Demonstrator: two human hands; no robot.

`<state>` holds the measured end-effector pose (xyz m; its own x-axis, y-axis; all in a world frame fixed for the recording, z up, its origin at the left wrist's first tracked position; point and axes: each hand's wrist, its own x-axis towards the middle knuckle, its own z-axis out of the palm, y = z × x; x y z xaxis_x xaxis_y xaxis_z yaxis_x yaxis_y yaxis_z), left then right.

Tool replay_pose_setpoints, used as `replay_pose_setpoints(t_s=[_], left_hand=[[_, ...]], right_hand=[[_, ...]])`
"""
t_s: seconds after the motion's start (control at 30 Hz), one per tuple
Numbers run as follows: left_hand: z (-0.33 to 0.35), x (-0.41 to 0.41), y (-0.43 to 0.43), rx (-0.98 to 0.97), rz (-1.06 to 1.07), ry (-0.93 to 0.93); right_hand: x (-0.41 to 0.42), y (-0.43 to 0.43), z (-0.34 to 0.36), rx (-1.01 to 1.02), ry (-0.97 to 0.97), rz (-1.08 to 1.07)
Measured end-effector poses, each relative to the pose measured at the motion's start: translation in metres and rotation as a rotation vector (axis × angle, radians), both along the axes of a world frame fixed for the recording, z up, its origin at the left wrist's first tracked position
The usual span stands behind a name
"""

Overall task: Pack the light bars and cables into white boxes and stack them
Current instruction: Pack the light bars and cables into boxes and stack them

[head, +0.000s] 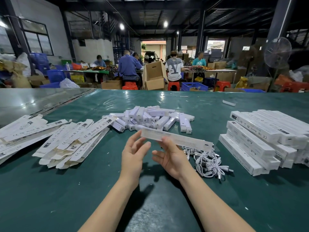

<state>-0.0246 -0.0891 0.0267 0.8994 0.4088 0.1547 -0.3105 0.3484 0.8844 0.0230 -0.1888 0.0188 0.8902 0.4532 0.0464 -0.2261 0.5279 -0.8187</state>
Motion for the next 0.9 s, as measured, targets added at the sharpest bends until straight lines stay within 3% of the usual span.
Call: replay_pose_setpoints(t_s=[0.13, 0.27, 0.33, 0.4, 0.53, 0.67, 0.9], left_hand=[[0.003, 0.000, -0.006, -0.536, -0.231, 0.149], [0.000, 0.001, 0.000, -0.345, -0.256, 0.191], [0.002, 0.004, 0.006, -0.414, -0.167, 0.202], [0.004, 0.004, 0.024, -0.656, -0.027, 0.165], [0.001, -0.005, 0.056, -0.982, 0.020, 0.010], [0.004, -0.008, 0.046, -0.945, -0.118, 0.065], [0.007, -0.007, 0.034, -0.900, -0.155, 0.124]], right_hand=[[-0.014, 0.024, -0.005, -0.121, -0.159, -0.051], [-0.015, 0.026, -0.002, -0.209, -0.192, -0.037], [-0.009, 0.025, -0.006, -0.592, -0.388, -0.141], [0.000, 0.028, -0.012, -1.089, -0.673, -0.341], [0.019, 0.031, -0.011, -1.374, -0.852, -0.427], [0.043, 0.035, -0.011, -1.674, -0.973, -0.358], [0.068, 0.043, -0.016, -1.823, -0.832, -0.226]])
